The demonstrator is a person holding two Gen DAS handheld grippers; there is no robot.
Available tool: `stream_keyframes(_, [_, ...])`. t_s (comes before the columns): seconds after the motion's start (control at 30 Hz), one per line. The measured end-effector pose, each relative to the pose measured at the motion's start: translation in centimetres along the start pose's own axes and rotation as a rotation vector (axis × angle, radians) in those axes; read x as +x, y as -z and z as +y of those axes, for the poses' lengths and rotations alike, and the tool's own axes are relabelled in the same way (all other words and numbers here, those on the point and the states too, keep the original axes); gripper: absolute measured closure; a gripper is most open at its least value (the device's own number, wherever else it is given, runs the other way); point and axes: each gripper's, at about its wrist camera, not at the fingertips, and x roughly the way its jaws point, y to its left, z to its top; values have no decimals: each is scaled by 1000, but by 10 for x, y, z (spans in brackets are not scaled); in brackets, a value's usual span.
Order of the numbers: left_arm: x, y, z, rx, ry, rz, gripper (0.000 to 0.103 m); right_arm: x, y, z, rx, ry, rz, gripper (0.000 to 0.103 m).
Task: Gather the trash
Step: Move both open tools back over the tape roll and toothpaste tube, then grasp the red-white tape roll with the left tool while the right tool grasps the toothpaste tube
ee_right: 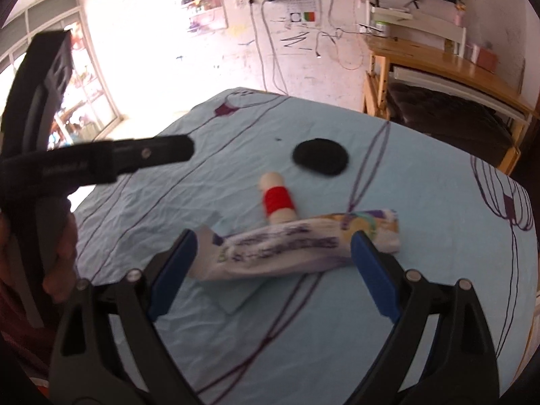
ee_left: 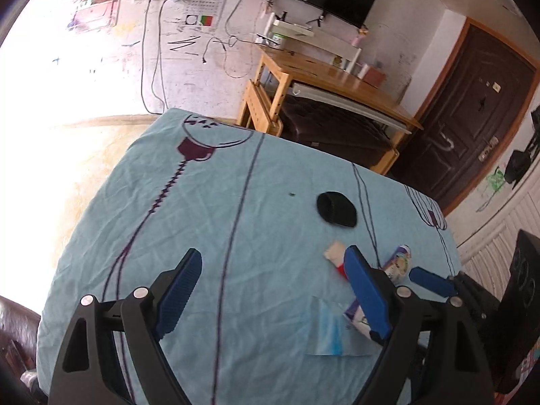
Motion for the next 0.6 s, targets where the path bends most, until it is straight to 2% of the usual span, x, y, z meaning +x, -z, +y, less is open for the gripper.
stream_keyframes(0.1, [1, 0, 7, -17, -3, -1, 22, 4, 0, 11, -37, 6, 9, 8])
stream_keyframes(0.27, [2, 2, 3, -2, 0, 6, 22, 16, 0, 9, -60, 111, 27, 8])
stream_keyframes(0.43, [6, 2, -6, 20, -3, 15, 22, 13, 1, -17, -12, 169, 24, 8])
stream_keyframes(0.6, [20, 2, -28, 87, -7, 46, 22, 7, 2, -51, 59, 211, 18, 8])
